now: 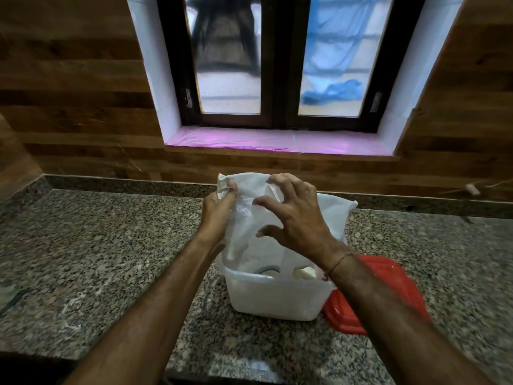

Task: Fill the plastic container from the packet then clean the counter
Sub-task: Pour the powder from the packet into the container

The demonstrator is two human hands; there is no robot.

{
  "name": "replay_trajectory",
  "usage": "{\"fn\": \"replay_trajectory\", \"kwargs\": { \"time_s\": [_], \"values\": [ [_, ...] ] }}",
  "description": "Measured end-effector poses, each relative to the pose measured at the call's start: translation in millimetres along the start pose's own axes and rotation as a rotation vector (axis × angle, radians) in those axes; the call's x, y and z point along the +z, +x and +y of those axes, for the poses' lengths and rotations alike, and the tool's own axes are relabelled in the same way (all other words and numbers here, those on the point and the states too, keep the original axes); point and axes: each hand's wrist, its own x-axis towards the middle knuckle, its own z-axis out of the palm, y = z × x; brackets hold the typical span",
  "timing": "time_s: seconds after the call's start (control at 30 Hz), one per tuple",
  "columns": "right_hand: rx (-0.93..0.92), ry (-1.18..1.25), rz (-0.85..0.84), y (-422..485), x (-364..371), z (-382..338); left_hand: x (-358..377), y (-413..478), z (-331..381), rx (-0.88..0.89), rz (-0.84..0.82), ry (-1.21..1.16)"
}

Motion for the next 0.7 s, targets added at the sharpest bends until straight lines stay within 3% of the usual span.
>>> {"fn": "replay_trajectory", "kwargs": {
  "time_s": [0.17,0.47,0.6,0.7],
  "values": [
    [-0.038,0.012,-0.054,8,5,-8,5,-2,8,-0.014,0.001,0.013],
    [-0.067,0.085,0.016,14,25,-11,4,-2,4,-0.01,0.03,-0.001],
    [-0.077,0.094,0.063,15,15,-17,-2,2,-8,0.137,0.173,0.173],
    [0.017,0.222,0.124,12,8,-17,0,-4,-12,0.233,0.195,0.376]
  ]
}}
